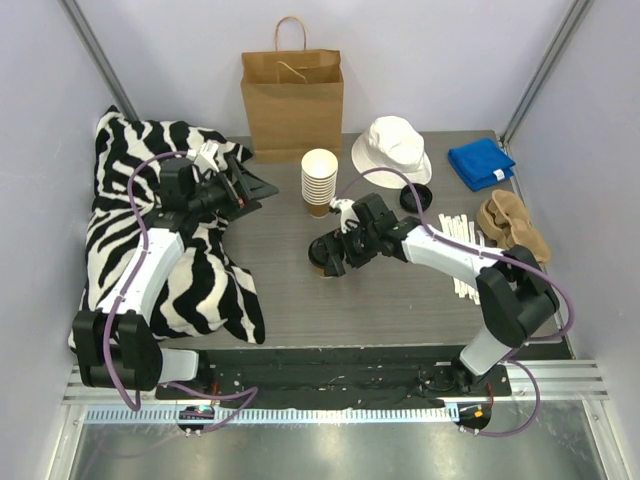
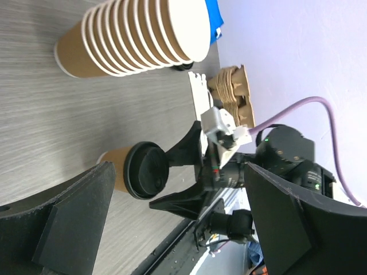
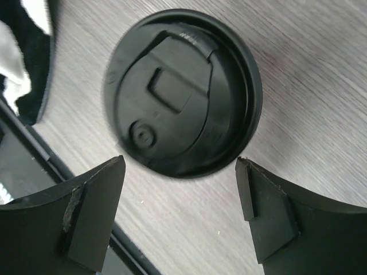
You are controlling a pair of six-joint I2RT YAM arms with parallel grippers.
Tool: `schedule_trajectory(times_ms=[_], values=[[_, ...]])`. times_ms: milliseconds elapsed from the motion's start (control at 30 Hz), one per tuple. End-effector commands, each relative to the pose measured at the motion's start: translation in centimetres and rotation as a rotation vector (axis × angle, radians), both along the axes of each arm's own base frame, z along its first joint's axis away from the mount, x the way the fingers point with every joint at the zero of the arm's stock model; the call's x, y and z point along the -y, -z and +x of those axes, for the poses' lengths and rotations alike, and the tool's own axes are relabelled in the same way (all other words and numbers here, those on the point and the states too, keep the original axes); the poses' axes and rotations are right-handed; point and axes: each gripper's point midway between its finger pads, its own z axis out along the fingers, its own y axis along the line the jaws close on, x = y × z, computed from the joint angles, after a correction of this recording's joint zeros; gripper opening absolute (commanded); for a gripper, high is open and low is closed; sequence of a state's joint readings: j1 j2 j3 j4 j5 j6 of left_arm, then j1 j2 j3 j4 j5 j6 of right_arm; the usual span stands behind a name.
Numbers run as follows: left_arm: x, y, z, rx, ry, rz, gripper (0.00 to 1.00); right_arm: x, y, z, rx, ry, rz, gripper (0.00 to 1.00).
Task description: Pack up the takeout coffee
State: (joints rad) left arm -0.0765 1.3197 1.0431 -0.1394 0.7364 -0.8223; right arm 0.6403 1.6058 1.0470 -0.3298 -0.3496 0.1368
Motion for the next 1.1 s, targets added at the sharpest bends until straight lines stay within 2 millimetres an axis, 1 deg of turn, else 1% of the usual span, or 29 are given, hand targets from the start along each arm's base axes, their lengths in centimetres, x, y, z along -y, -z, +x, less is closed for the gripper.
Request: schedule_trajectory(times_ms=[0,33,133,200,233,300,333,367,467,500,667,700,767,800,833,867,900,933,967,1000,1033,1067], values=[[-1.0,-2.0,0.5,0.078,-0.024,0.004,1.0,-2.3,-1.3,2.5,0.061,0.015,0.062,0.86],[-1.2,-1.9,0.5,0.076,-0.026,0.002,1.0,-2.8,-1.1,2.9,0.06,0.016,0.07,0.86],[-1.5,-1.6,0.6,0.073,-0.038,0.007,1.0,-3.9,-1.4,3.7,0.055,0.026,0.104,0.86],[-1.6,-1.6,0.6,0.074,-0.042,0.009,1.0,-4.5,-1.4,3.9,0.045,0.028,0.121,0.86],[-1.7,-1.3,0.6,0.068,-0.045,0.01,1.0,-4.8,-1.8,4.2,0.053,0.03,0.137,0.86],[-1.8,-1.3,0.6,0.071,-0.05,0.014,1.0,-5.2,-1.5,4.5,0.049,0.026,0.139,0.86],[-1.8,-1.2,0.6,0.07,-0.05,0.014,1.0,-5.6,-1.7,4.8,0.06,0.023,0.149,0.86],[-1.9,-1.2,0.6,0.07,-0.052,0.014,0.99,-5.7,-1.2,4.9,0.056,0.024,0.145,0.86],[-1.9,-1.1,0.6,0.067,-0.052,0.013,1.0,-6.0,-1.3,5.5,0.069,0.024,0.15,0.86],[-1.9,-1.1,0.6,0.064,-0.053,0.011,1.0,-6.1,-1.0,5.6,0.065,0.022,0.149,0.86],[-2.1,-0.8,0.6,0.058,-0.06,0.009,1.0,-6.9,-1.3,5.5,0.057,0.001,0.182,0.86],[-2.5,-0.9,0.8,0.057,-0.07,0.008,1.0,-7.0,-1.9,5.5,0.067,-0.001,0.191,0.86],[-2.5,-1.1,0.6,0.041,-0.065,-0.003,1.0,-6.6,-2.6,5.6,0.073,0.001,0.185,0.88],[-3.9,-1.4,1.1,0.041,-0.093,-0.014,1.0,-6.2,-3.5,5.4,0.072,-0.013,0.192,0.89],[-4.2,-2.6,1.3,0.06,-0.09,-0.027,0.99,-4.8,-5.4,5.7,0.072,0.004,0.2,0.89],[-4.8,-2.9,1.5,0.057,-0.1,-0.029,1.0,-3.9,-6.7,5.7,0.081,0.005,0.211,0.91],[-6.1,-3.4,2.0,0.069,-0.133,-0.026,1.0,-3.2,-8.0,5.6,0.092,-0.018,0.227,0.92],[-6.9,-4.7,2.4,0.097,-0.149,-0.022,1.0,-2.0,-10.4,4.9,0.107,-0.028,0.242,0.92],[-7.6,-5.1,2.9,0.106,-0.167,-0.02,1.0,-0.5,-11.6,5.4,0.124,-0.011,0.247,0.93],[-8.9,-5.7,3.4,0.121,-0.199,-0.013,1.0,0.3,-12.5,5.2,0.143,-0.032,0.248,0.94],[-9.5,-6.0,3.7,0.125,-0.214,-0.006,1.0,1.2,-13.6,4.8,0.142,-0.026,0.237,0.95],[-9.8,-7.2,3.9,0.147,-0.212,0.009,1.0,2.5,-15.0,4.9,0.167,-0.008,0.235,0.95]])
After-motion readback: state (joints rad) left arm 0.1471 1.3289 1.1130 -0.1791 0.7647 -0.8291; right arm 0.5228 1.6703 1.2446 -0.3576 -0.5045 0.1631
